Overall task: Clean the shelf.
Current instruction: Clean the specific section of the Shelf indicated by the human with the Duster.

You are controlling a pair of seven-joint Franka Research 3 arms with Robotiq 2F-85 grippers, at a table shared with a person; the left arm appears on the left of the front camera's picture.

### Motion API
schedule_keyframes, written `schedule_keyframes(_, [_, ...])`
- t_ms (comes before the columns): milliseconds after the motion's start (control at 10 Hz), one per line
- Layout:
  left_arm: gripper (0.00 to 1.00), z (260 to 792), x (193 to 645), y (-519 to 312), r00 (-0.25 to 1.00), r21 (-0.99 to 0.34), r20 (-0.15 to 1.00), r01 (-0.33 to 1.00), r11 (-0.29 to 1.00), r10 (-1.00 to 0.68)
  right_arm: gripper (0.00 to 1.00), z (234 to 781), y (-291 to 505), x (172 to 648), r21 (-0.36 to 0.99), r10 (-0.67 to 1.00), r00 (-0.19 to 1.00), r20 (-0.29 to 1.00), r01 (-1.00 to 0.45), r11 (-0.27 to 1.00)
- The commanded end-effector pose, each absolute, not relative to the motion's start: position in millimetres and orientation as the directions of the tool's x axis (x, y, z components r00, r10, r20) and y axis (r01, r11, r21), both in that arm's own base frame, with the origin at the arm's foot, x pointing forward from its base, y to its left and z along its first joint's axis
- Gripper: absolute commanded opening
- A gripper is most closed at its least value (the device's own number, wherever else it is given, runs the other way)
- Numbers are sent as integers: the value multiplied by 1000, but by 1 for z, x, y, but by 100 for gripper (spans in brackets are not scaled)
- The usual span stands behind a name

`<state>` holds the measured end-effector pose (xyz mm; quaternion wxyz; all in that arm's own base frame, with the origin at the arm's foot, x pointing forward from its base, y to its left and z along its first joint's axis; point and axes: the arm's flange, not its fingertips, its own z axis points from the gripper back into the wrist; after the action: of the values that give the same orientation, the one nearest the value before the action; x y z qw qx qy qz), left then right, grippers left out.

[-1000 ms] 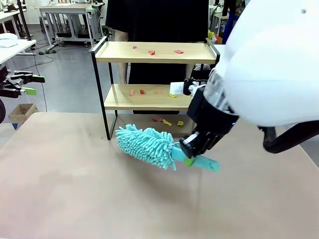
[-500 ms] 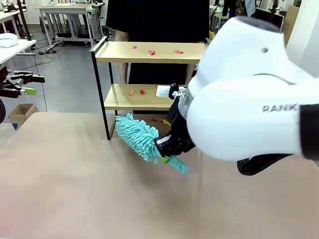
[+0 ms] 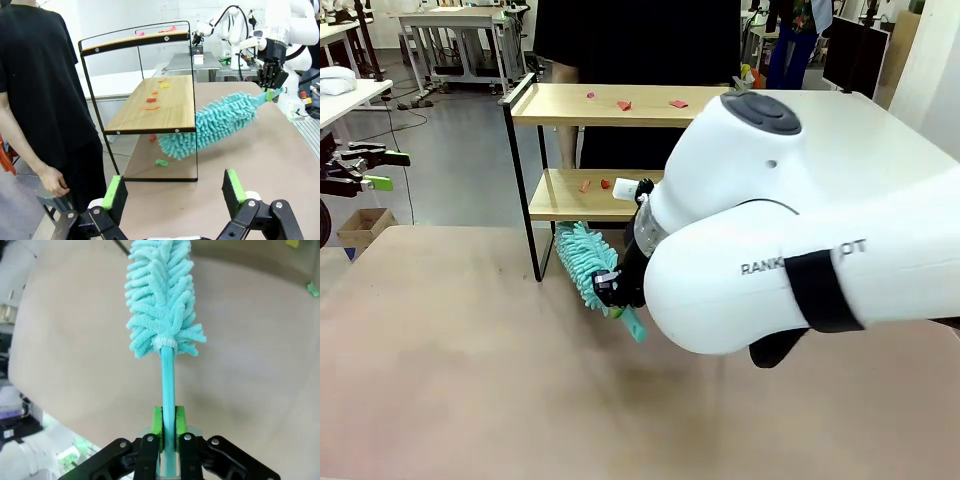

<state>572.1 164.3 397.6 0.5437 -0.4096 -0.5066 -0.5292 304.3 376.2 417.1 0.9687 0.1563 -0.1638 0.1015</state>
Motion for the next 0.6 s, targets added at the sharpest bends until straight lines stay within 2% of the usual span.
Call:
schedule_keyframes(0, [100, 400, 570, 164, -76, 93, 984, 990, 104, -162, 13, 405, 411, 324, 270, 64, 915, 398, -183, 945])
schedule_keyframes(300, [100, 400, 570, 164, -76, 93, 984, 990, 104, -162, 13, 396, 424, 342, 329, 26, 901, 434, -185, 926])
schedule_keyframes(500, [100, 400, 570, 164, -76, 93, 984, 990, 104, -162, 13, 402, 394, 332, 306, 66, 921, 383, -194, 932])
